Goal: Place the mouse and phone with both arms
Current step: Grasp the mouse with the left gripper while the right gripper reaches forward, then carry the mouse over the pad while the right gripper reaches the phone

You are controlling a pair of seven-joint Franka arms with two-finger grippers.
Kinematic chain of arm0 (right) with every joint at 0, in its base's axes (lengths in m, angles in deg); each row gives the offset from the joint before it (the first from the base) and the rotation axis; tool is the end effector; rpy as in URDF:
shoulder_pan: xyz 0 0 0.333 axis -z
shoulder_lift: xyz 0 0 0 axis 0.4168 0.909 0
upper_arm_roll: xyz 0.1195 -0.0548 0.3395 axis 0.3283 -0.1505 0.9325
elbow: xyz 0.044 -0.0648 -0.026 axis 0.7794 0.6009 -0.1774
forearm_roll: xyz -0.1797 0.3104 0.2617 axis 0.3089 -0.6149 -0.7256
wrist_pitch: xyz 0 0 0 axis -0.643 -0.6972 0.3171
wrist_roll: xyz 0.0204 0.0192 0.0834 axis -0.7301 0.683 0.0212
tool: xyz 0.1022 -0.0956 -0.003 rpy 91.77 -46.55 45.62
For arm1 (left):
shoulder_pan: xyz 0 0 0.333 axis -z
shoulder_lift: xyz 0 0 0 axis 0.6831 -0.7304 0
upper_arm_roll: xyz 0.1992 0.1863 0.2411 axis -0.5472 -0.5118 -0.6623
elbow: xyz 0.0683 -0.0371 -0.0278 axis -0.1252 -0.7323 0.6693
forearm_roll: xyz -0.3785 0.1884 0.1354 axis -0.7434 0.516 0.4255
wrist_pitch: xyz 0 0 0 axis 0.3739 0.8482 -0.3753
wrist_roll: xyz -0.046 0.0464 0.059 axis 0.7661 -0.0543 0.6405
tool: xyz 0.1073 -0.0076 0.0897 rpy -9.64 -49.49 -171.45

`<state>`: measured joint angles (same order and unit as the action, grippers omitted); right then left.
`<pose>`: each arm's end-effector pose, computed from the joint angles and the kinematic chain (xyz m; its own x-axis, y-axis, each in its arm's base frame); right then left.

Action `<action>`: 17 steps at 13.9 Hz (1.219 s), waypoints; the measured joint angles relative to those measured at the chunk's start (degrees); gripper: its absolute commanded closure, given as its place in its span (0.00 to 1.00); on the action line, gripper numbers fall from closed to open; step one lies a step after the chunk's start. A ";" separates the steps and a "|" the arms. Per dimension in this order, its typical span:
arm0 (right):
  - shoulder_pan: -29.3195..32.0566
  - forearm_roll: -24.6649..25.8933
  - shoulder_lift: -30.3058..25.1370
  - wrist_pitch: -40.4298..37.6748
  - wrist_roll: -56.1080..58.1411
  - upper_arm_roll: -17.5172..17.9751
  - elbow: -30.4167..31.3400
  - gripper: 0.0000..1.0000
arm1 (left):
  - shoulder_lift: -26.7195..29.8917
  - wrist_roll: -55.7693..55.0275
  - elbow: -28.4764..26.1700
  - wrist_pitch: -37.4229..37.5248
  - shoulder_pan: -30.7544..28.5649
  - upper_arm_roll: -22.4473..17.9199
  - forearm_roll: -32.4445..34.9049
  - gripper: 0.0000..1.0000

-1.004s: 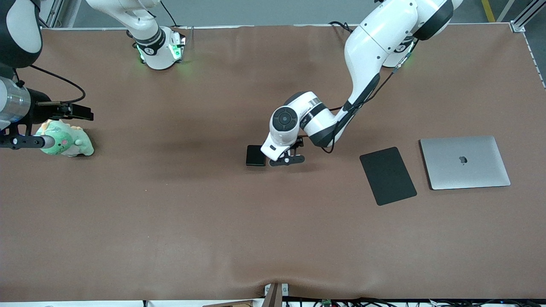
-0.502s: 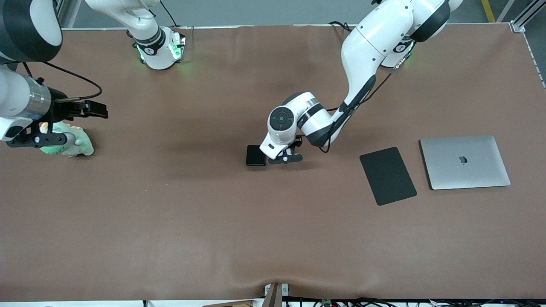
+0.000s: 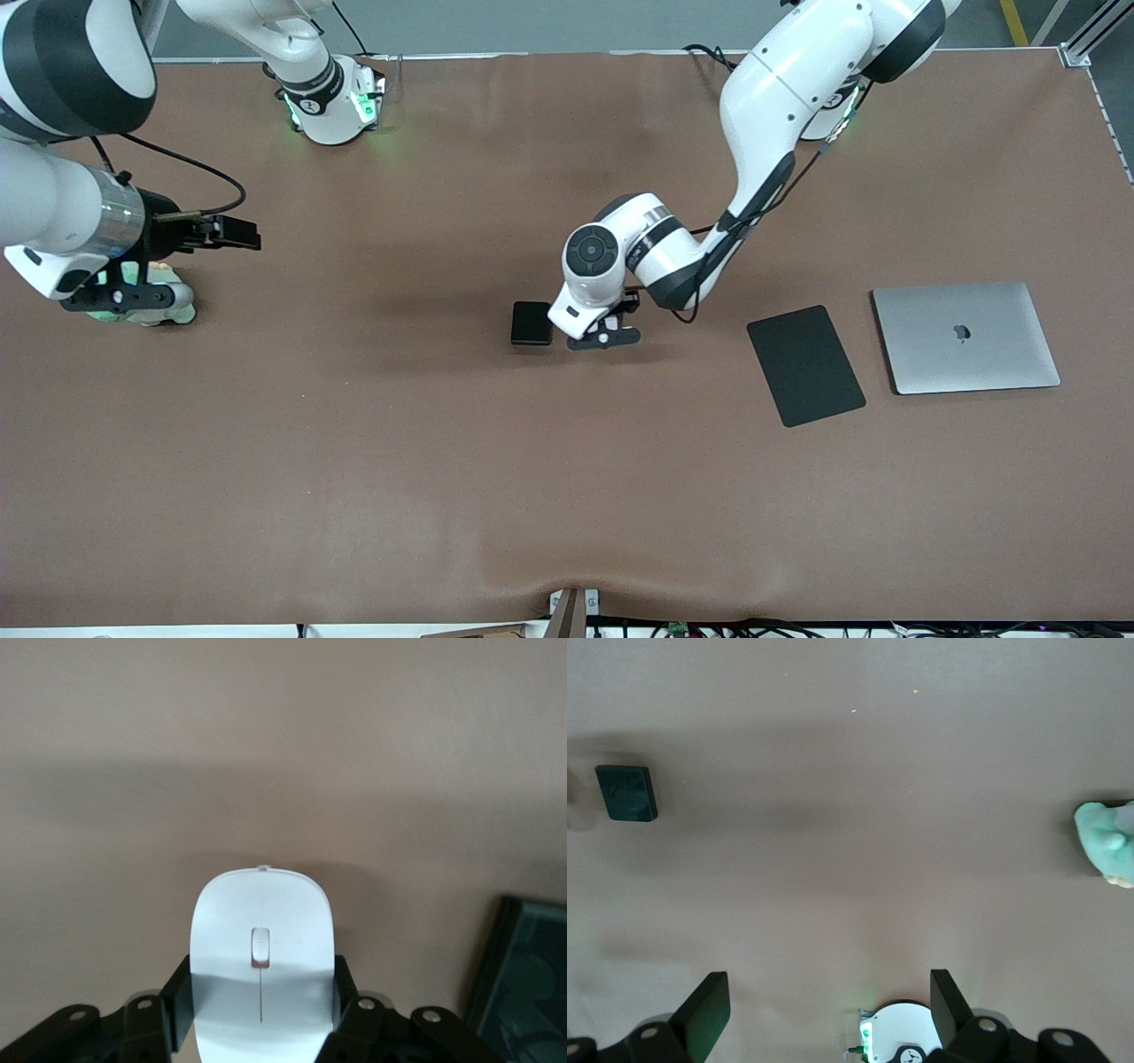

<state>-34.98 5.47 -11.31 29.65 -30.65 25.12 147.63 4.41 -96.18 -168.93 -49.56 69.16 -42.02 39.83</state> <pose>0.6207 0.0884 0.5521 0.9479 0.0231 -0.3178 -0.0018 -0.9970 -0.0776 0.5605 -0.5203 0.1874 0.9893 0.1184 -0.0858 0.1106 -0.9898 -0.0897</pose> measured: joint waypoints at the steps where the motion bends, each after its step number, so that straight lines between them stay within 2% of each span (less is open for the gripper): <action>1: -0.19 -0.29 0.26 0.73 -0.34 0.00 0.58 0.00 | 2.05 0.60 0.21 2.59 -1.30 -0.02 0.14 1.00; 6: -5.31 -0.83 1.36 6.79 -8.20 0.11 4.14 0.00 | 11.62 13.18 0.08 13.73 -11.84 -0.14 0.18 1.00; 11: -11.19 -1.04 3.91 12.03 -13.47 0.20 5.90 0.00 | 14.83 27.73 -3.36 15.67 -25.69 -0.20 0.22 1.00; 14: -12.71 -2.74 5.46 16.77 -13.75 0.20 7.82 0.00 | 15.15 33.39 -7.43 12.41 -32.04 -0.18 0.28 1.00; 17: -14.54 -3.22 7.57 20.91 -14.02 0.22 9.23 0.00 | 15.22 34.25 -16.14 -0.15 -37.07 -0.18 1.29 1.00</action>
<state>-49.52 2.24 -3.75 50.56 -44.67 25.34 156.86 19.63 -61.93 -185.07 -49.72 32.09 -42.20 41.12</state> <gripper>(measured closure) 0.000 0.383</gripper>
